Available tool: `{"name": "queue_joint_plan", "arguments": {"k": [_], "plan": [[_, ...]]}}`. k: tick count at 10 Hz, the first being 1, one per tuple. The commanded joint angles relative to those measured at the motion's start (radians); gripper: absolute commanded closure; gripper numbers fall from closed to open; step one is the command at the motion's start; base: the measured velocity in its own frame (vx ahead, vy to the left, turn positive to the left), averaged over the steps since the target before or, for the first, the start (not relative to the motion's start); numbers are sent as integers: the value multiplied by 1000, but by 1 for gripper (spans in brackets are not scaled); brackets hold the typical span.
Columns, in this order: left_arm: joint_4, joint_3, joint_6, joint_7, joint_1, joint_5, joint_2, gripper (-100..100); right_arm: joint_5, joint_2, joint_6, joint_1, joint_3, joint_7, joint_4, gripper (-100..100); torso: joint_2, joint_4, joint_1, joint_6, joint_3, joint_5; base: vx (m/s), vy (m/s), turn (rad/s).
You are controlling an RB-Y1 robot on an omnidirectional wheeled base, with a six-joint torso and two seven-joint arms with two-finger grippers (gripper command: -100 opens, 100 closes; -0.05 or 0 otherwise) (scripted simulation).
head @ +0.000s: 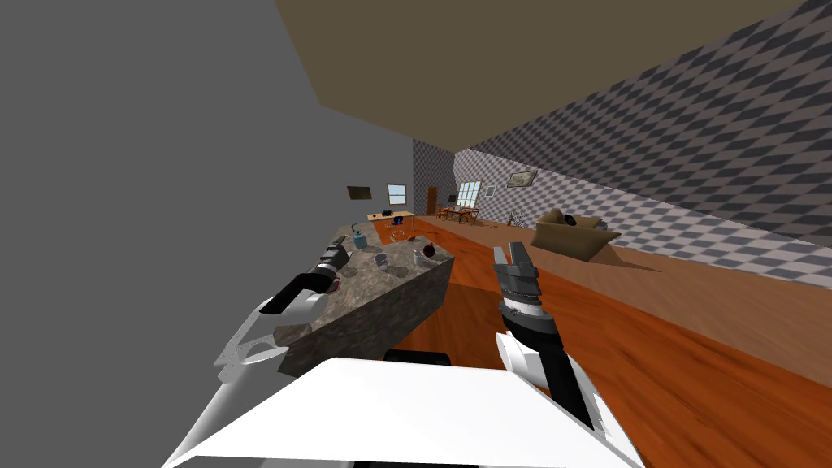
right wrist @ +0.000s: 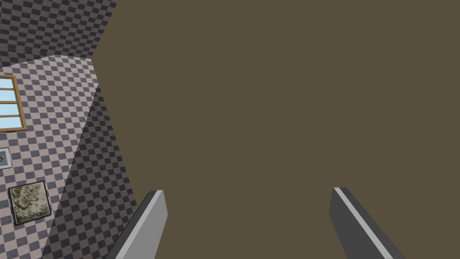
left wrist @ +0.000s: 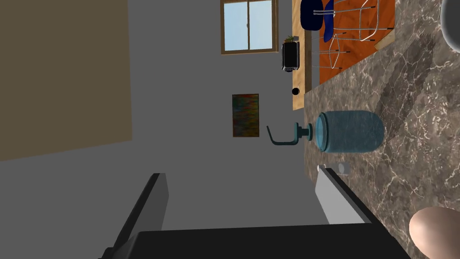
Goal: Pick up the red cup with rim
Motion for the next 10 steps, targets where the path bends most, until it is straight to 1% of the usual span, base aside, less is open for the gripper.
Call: {"name": "queue_joint_plan", "arguments": {"k": [1,2,3,4,6,7,8,9,10], "plan": [[15,23,50,-4,-28,24,24,-100,0,0,0,0,0,0,0,0,0,0,0,0,0,0,-20,29,-90],[15,23,81,-4,-28,24,24,-100,0,0,0,0,0,0,0,0,0,0,0,0,0,0,-17,27,-59],[15,23,98,-4,-28,24,24,-100,0,0,0,0,0,0,0,0,0,0,0,0,0,0,-6,13,-2],[25,41,133,-8,-51,44,44,-100,0,0,0,0,0,0,0,0,0,0,-1,0,0,0,-11,21,-84],[25,41,172,-8,-51,44,44,-100,0,0,0,0,0,0,0,0,0,0,0,0,0,0,-9,17,-38],[36,58,205,-13,-74,63,64,-100,0,0,0,0,0,0,0,0,-1,0,-1,0,0,0,-9,12,-94],[36,58,232,-13,-74,63,64,-100,0,0,0,0,0,0,0,0,-1,0,-1,0,0,0,-11,16,-59],[36,58,246,-13,-74,63,64,-100,0,0,0,0,0,0,0,0,0,0,-1,0,0,0,-7,9,8],[50,73,281,-18,-96,82,84,-100,0,0,0,0,0,0,0,0,-1,0,-1,0,0,0,-12,13,-109]]}}
